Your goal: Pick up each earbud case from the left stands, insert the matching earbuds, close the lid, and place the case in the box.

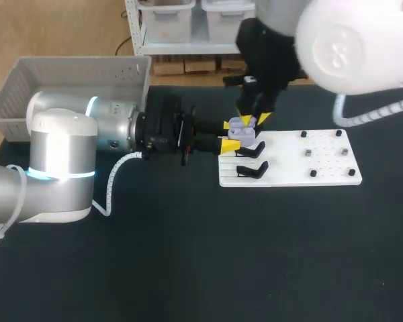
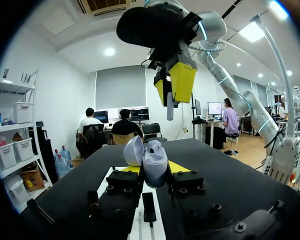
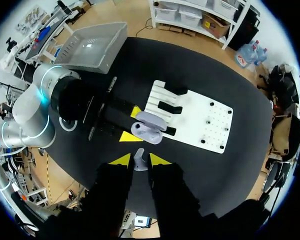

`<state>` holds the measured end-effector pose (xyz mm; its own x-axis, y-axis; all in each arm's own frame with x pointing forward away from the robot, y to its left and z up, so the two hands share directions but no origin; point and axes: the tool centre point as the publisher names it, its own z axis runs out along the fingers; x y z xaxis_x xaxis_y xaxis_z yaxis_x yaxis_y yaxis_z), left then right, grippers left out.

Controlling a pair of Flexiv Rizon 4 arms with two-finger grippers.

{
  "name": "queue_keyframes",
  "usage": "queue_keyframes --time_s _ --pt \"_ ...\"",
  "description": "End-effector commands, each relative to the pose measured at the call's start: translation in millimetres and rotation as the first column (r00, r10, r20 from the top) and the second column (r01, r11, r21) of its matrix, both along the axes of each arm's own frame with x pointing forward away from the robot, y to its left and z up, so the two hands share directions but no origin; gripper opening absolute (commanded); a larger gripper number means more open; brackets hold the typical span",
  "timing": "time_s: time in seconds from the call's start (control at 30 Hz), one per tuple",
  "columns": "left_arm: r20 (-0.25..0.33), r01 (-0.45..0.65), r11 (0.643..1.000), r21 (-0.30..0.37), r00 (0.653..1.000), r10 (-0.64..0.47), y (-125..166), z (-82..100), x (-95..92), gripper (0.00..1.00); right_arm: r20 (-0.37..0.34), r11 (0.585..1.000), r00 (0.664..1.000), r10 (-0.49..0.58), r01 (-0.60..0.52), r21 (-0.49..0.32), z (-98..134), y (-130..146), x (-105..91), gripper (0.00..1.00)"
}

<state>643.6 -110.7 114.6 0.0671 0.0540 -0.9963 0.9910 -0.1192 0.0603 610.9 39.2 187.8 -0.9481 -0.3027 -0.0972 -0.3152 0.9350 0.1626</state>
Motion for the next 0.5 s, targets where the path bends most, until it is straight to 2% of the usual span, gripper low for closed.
queue_keyframes --time_s 0.03,0.5 --pt "0.002 -0.003 1.000 -0.002 1.000 0.003 0.1 -0.9 -0.7 0.00 -0.036 1.000 0.999 0.015 -0.016 -0.027 -6.4 11.7 8.8 0.00" --pt "0.002 -0.003 1.000 -0.002 1.000 0.003 0.1 -0.9 -0.7 0.00 -0.074 0.998 0.996 0.041 -0.044 -0.047 -15.7 14.0 15.0 0.00"
